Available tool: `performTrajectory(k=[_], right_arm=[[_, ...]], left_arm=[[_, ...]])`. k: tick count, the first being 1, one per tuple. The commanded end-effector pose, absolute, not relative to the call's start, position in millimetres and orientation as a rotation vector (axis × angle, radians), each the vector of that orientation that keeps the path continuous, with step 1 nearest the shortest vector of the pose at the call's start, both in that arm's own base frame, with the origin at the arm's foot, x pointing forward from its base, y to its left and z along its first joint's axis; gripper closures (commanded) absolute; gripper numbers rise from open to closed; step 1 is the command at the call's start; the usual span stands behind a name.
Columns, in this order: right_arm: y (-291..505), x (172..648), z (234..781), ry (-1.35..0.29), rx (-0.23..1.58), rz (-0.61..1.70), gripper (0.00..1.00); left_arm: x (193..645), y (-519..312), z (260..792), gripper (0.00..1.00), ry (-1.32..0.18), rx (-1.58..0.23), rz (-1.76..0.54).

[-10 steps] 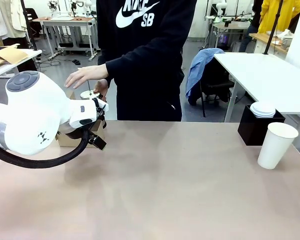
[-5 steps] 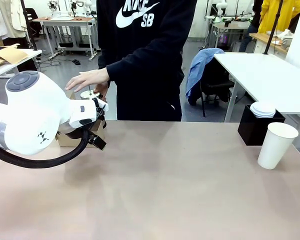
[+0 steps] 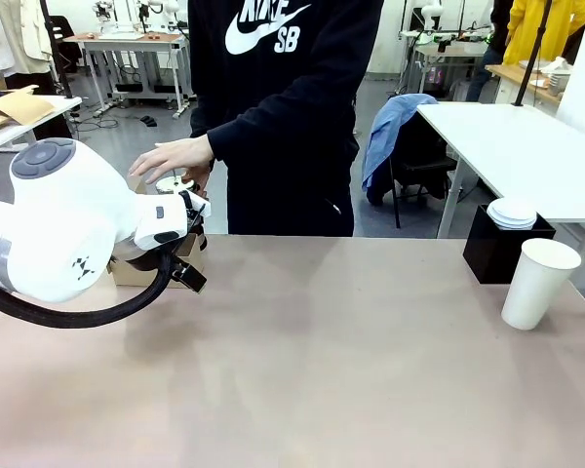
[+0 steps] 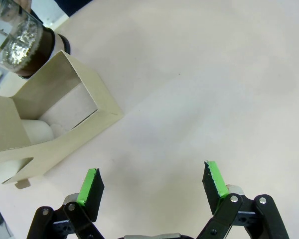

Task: Pour a drink into a cup and package it in a carrier.
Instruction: Pick up the 600 ml Paper Cup and place it in the middle top area of the table.

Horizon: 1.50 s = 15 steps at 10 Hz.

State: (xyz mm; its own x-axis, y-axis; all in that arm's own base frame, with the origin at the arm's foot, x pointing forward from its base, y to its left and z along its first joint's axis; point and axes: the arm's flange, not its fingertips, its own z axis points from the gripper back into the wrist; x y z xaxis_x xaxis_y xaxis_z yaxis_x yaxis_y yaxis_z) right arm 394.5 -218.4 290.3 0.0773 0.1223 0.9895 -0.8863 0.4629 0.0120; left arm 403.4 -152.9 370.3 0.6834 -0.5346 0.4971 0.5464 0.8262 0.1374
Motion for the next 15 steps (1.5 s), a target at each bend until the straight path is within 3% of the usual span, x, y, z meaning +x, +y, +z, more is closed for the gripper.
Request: performTrajectory(k=[1, 3, 4, 5, 7, 15], right_arm=[[-232.4, 415.4, 276.3, -1.320, 0.804, 0.908, 0.00], [-227.2, 424.4, 261.9, -1.284, 0.871, 0.935, 0.00], [-222.2, 429.0, 261.9, -1.165, 0.930, 0.916, 0.00], [-221.6, 417.6, 259.5, -1.271, 0.849, 0.899, 0.00], [-221.6, 417.6, 259.5, -1.271, 0.849, 0.899, 0.00], [-213.2, 423.8, 241.7, -1.345, 1.039, 0.892, 0.00]], left_arm=[[403.5, -152.0, 370.4, 0.00, -0.550, -0.024, -0.605], [403.5, -152.0, 370.4, 0.00, -0.550, -0.024, -0.605], [403.5, -152.0, 370.4, 0.00, -0.550, -0.024, -0.605], [403.5, -152.0, 370.4, 0.00, -0.550, -0.024, -0.605], [403.5, -152.0, 370.4, 0.00, -0.550, -0.024, -0.605], [403.5, -152.0, 370.4, 0.00, -0.550, -0.024, -0.605]])
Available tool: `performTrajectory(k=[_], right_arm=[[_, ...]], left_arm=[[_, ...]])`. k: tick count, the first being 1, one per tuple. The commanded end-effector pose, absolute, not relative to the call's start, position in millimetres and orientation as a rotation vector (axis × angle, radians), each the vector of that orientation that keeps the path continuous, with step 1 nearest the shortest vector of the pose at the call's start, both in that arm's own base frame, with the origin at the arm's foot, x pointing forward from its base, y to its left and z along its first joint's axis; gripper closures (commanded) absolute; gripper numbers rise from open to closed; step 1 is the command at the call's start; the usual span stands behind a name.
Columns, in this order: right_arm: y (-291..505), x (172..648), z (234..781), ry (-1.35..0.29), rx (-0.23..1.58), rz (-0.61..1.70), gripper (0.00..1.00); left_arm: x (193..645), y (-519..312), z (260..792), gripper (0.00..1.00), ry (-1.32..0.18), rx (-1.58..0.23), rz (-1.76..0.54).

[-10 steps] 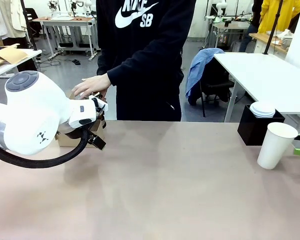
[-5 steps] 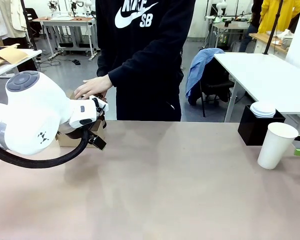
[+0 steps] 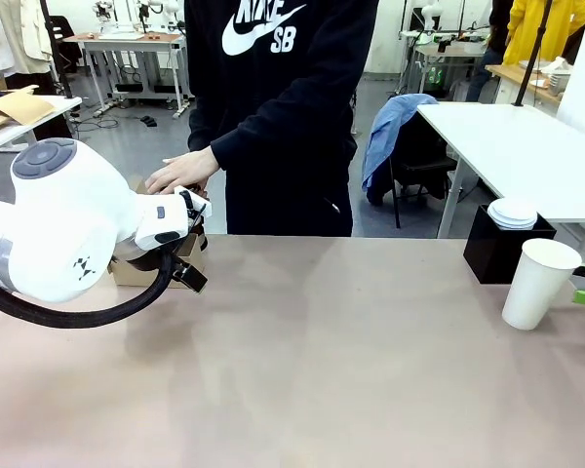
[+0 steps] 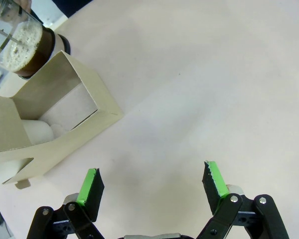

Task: Pour a drink into a cup and package it in a carrier.
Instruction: Pick up the 600 ml Paper Cup and place it in the middle top area of the table.

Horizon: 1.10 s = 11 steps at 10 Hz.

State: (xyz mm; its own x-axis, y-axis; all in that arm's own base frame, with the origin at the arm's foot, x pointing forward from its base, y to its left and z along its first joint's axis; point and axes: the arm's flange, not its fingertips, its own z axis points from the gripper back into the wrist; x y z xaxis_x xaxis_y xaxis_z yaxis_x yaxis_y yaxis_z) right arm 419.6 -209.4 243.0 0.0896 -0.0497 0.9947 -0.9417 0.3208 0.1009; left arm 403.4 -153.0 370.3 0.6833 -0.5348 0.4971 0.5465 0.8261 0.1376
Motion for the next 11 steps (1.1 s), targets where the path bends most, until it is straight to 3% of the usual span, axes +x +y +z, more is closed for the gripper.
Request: performTrajectory(k=[1, 11], right_arm=[[-209.8, 424.6, 239.8, -1.359, 1.038, 0.895, 0.00], [-163.1, 453.6, 223.5, -1.300, 1.025, 0.904, 0.00]], left_arm=[[403.5, -152.0, 370.4, 0.00, -0.550, -0.024, -0.605], [403.5, -152.0, 370.4, 0.00, -0.550, -0.024, -0.605]])
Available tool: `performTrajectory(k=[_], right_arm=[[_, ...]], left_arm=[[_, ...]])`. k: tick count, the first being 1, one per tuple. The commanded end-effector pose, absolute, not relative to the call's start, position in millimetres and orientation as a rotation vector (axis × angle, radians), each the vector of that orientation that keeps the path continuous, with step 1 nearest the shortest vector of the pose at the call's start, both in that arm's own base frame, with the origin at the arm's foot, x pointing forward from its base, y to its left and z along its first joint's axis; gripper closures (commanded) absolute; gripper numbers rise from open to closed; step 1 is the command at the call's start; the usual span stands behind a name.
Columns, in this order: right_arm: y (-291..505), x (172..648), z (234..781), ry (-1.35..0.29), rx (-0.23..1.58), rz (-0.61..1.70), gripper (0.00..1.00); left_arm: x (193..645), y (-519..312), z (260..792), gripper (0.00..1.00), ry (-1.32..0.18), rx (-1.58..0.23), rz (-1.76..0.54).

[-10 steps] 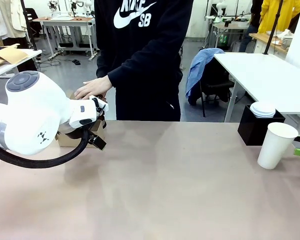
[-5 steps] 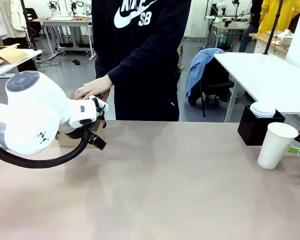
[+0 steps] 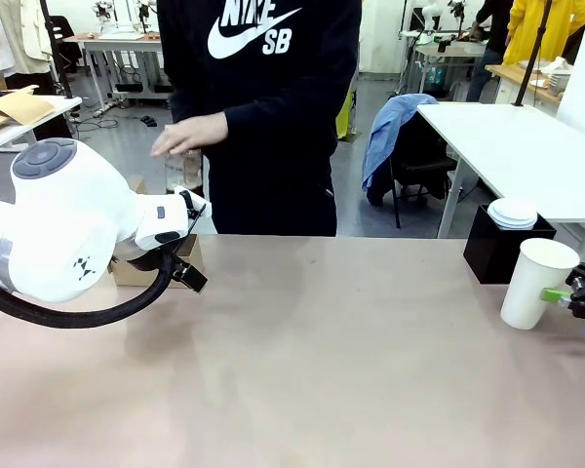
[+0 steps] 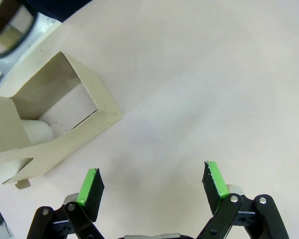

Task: Pour a drink into a cup and package it in a carrier.
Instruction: Pick up the 600 ml Paper Cup and place it in the middle top area of the table.

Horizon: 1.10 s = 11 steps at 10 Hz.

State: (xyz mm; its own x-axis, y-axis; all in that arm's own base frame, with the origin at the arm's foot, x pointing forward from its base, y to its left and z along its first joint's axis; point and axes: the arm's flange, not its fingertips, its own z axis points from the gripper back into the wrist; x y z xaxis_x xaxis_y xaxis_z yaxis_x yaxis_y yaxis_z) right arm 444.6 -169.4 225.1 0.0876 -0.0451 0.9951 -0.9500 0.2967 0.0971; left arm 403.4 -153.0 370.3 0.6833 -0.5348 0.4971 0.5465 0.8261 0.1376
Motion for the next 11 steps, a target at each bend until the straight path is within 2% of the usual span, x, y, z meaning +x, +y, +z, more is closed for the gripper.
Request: performTrajectory(k=[1, 5, 6, 7, 11], right_arm=[[-157.8, 456.1, 220.6, -1.286, 1.035, 0.907, 0.00], [-150.0, 461.2, 215.2, -1.280, 1.057, 0.911, 0.00], [-155.6, 461.9, 215.0, -1.303, 1.038, 0.877, 0.20], [-151.0, 453.3, 214.7, -1.259, 1.067, 0.920, 0.20], [-153.3, 454.4, 213.1, -1.264, 1.062, 0.912, 0.19]], left_arm=[[403.5, -152.0, 370.4, 0.00, -0.550, -0.024, -0.605], [403.5, -152.0, 370.4, 0.00, -0.550, -0.024, -0.605], [403.5, -152.0, 370.4, 0.00, -0.550, -0.024, -0.605], [403.5, -152.0, 370.4, 0.00, -0.550, -0.024, -0.605], [403.5, -152.0, 370.4, 0.00, -0.550, -0.024, -0.605]])
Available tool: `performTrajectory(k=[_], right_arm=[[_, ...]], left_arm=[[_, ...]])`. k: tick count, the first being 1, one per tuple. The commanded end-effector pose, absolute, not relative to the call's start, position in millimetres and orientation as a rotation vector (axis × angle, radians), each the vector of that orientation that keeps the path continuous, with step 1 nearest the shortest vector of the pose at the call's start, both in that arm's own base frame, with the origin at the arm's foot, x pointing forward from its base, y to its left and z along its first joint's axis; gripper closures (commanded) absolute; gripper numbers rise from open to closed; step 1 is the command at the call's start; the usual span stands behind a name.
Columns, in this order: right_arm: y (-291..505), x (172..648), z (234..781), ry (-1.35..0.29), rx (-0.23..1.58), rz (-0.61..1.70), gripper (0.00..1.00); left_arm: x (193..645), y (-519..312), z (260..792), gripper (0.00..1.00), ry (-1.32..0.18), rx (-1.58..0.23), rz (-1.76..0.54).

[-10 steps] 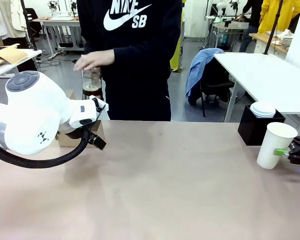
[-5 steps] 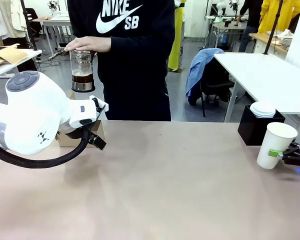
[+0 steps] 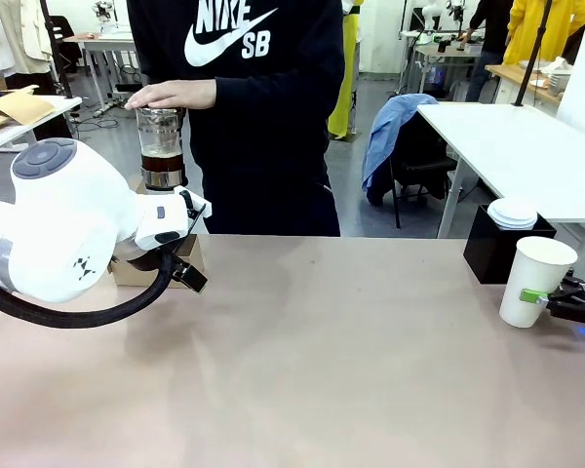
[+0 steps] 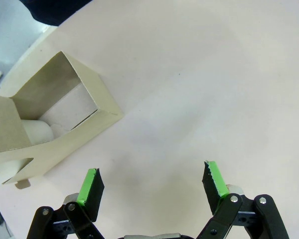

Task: Pour a drink into a cup and package it in a carrier.
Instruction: Pick up the 600 ml Paper Cup and place it in the middle top area of the table.

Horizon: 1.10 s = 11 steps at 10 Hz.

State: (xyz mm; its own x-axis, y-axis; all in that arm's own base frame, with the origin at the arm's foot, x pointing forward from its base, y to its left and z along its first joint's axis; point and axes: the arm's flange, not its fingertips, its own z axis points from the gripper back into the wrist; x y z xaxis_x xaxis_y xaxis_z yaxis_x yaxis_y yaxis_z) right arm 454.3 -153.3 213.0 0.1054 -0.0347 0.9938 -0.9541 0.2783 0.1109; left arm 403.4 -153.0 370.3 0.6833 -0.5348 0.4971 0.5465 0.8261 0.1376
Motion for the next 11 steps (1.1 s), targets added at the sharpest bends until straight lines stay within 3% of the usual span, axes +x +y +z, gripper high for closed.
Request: performTrajectory(k=[1, 6, 9, 11], right_arm=[[-147.6, 447.9, 221.1, -1.264, 0.989, 0.847, 0.19], [-82.7, 401.1, 315.5, -1.420, 0.964, 0.665, 0.19], [-10.2, 441.9, 355.1, -1.380, 0.950, 0.616, 0.19], [38.4, 496.1, 364.9, -1.359, 0.958, 0.634, 0.19]], left_arm=[[403.5, -152.0, 370.4, 0.00, -0.550, -0.024, -0.605], [403.5, -152.0, 370.4, 0.00, -0.550, -0.024, -0.605], [403.5, -152.0, 370.4, 0.00, -0.550, -0.024, -0.605], [403.5, -152.0, 370.4, 0.00, -0.550, -0.024, -0.605]])
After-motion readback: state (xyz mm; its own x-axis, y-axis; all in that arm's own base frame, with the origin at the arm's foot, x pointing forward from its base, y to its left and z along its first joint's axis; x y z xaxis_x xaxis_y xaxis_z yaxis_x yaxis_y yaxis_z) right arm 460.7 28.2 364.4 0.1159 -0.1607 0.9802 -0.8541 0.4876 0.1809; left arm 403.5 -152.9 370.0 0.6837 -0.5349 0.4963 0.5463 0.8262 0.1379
